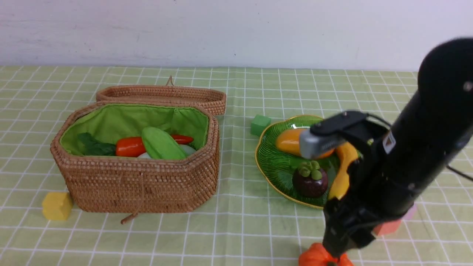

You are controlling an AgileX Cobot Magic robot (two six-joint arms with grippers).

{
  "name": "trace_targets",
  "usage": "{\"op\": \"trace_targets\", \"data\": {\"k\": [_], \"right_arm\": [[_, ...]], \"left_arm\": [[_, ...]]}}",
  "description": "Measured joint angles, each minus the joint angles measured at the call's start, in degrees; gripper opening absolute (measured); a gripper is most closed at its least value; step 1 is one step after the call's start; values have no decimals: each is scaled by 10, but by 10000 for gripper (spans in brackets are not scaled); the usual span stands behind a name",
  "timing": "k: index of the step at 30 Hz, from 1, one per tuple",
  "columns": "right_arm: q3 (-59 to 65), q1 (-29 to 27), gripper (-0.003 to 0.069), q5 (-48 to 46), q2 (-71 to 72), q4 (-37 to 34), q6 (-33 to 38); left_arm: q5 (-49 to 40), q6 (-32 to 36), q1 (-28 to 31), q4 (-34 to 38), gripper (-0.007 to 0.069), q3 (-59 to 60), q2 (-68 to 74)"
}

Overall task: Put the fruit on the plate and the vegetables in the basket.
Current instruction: Use the right arm to grab a pumpkin and put it into the left basket

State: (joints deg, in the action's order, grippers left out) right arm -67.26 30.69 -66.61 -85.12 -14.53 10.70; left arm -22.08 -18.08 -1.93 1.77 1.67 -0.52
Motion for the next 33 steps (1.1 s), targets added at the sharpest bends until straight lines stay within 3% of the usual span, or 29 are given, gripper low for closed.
{"op": "trace_targets", "data": {"k": [5, 11, 23, 28, 30, 33], "right_arm": [[92, 0, 459, 104, 0, -33, -3], [118, 0, 367, 160, -7, -42, -14], [118, 0, 314, 188, -56, -7, -76], [118, 0, 185, 190, -57, -7, -79], [117, 0, 72, 188, -58, -8, -79], [112, 0, 56, 179, -58, -7, -85]], "left_arm": [[0, 0, 0, 0, 162, 0, 0], [0, 0, 0, 0, 165, 0, 0], [0, 0, 0, 0, 181, 0, 0], [0, 0, 0, 0, 185, 0, 0], [0, 0, 0, 0, 187, 0, 0], [0, 0, 0, 0, 190, 0, 0]]}}
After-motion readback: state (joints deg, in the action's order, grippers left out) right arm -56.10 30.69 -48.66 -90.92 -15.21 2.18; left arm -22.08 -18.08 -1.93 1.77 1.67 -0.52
